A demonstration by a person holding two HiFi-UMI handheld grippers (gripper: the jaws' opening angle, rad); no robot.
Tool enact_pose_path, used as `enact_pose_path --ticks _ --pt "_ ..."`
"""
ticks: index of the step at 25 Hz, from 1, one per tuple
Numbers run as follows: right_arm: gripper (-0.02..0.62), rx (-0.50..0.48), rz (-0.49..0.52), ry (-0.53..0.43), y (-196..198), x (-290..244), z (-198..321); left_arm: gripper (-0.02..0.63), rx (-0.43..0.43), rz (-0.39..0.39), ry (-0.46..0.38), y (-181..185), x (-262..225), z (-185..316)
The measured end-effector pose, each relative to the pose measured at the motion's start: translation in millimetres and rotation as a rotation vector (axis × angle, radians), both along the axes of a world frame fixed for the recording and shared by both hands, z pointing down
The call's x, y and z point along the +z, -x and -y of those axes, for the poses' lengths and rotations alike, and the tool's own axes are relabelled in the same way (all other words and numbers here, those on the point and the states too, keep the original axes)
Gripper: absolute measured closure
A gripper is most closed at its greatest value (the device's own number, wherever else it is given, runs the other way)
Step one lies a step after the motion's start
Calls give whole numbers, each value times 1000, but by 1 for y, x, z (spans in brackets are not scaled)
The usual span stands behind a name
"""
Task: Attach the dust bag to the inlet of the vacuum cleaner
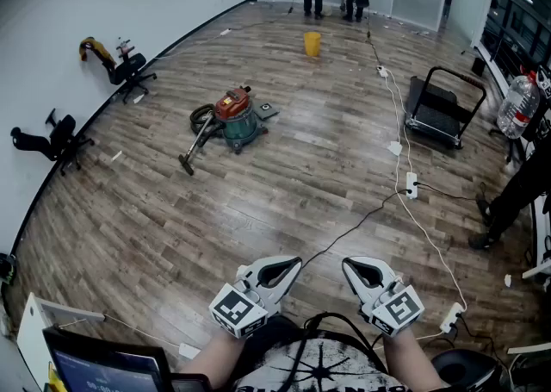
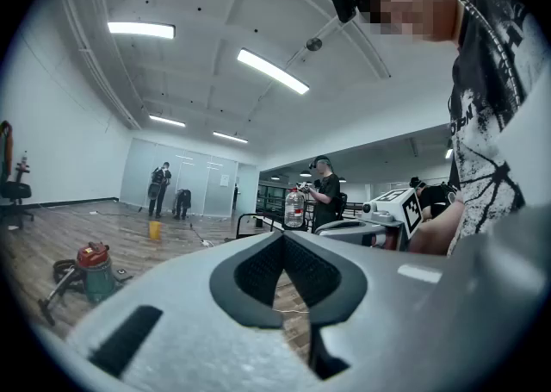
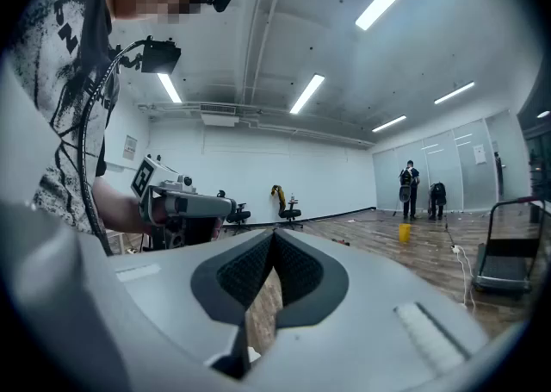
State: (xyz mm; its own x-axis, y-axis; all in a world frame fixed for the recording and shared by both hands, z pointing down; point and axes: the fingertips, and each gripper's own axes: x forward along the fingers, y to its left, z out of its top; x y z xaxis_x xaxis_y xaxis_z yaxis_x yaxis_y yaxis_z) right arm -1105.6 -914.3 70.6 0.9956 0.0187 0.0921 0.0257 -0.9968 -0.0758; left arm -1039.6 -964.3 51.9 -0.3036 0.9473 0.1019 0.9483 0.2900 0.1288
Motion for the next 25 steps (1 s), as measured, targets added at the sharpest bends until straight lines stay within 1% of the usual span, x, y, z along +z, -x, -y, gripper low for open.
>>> enact_pose_path --ticks 4,7,10,14,16,21,23,25 --pt "589 -10 1 3 -1 5 1 604 0 -5 25 2 2 -1" --pt "589 -12 0 7 -3 3 -1 604 -4 -1 1 1 3 -2" --pt "589 -11 -2 2 -5 2 -4 604 -12 -15 -22 -1 2 -6" --pt "588 -28 -51 -69 -5 -3 -2 604 -7 -29 -21 -1 0 -6" --pt "588 -30 -70 -87 -2 -3 -1 604 1 -34 -10 1 1 -5" --pt "586 -37 -71 -73 4 -2 -1 604 14 -35 -3 8 0 -7" --pt "586 -44 -69 -75 3 -1 -2 604 17 -35 -12 9 2 -8" --pt "586 -58 -68 -75 -3 0 -2 604 26 -42 18 8 0 -9"
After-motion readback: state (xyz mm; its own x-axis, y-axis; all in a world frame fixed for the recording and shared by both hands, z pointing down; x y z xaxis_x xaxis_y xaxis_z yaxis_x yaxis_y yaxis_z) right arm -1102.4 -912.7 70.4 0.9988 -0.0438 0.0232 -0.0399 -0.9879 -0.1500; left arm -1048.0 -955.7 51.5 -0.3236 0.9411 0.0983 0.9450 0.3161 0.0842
